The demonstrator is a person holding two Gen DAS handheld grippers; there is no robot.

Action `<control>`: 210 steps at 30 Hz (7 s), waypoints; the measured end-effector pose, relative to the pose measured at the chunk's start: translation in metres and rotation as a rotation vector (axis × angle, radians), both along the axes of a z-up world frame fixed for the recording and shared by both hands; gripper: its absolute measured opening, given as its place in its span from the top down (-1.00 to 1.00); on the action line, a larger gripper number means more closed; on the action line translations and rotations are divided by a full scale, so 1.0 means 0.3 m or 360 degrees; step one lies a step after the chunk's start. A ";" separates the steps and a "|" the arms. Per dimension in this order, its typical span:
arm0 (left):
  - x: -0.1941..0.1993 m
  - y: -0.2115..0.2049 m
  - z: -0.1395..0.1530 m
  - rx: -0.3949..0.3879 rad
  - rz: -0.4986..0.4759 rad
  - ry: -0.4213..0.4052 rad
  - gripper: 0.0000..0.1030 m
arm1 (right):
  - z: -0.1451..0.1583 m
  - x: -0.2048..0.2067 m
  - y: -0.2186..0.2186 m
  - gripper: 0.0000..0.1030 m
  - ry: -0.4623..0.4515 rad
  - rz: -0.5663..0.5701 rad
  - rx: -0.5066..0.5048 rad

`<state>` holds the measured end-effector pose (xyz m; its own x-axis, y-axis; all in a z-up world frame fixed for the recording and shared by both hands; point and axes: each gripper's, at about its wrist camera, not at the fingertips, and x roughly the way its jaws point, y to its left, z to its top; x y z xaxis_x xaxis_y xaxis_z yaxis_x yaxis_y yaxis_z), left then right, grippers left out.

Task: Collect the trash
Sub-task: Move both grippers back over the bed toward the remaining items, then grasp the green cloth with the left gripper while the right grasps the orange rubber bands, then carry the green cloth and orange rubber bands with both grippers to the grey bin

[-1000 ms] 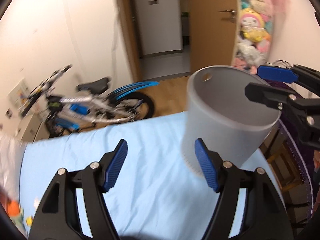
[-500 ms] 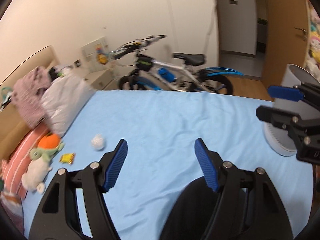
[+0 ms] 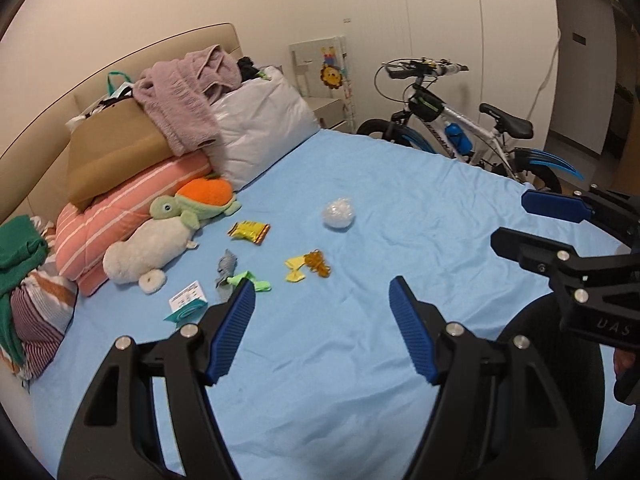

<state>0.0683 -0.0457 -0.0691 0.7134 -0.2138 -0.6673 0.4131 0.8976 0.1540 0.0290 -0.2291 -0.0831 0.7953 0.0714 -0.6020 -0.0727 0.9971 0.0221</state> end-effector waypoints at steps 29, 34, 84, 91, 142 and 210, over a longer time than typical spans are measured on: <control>0.558 0.196 -0.411 -0.0007 0.0329 0.0270 -0.36 | -0.460 0.665 0.160 -0.08 0.0306 0.0107 -0.0062; 0.670 0.187 -0.519 -0.0003 0.0374 0.0346 -0.36 | -0.567 0.759 0.144 -0.06 0.0356 0.0093 -0.0039; 0.796 0.201 -0.718 0.0020 0.0359 0.0450 0.91 | -0.751 0.923 0.139 0.67 0.0374 0.0108 -0.0015; 0.713 0.190 -0.639 0.0002 0.0367 0.0405 0.91 | -0.700 0.899 0.153 0.67 0.0318 0.0120 -0.0010; 0.826 0.168 -0.739 0.0015 0.0429 0.0443 0.71 | -0.712 0.893 0.145 0.67 0.0386 0.0137 0.0024; -0.749 -1.572 0.304 0.0002 -0.1667 0.0063 0.71 | 0.395 -1.362 -1.200 0.67 -0.0028 -0.1478 -0.0057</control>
<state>-0.1563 -0.5174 0.0220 0.1497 -0.7114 -0.6866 0.9883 0.0882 0.1241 -0.3796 -0.5890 0.0353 0.5331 -0.6169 -0.5790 0.7549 0.6558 -0.0036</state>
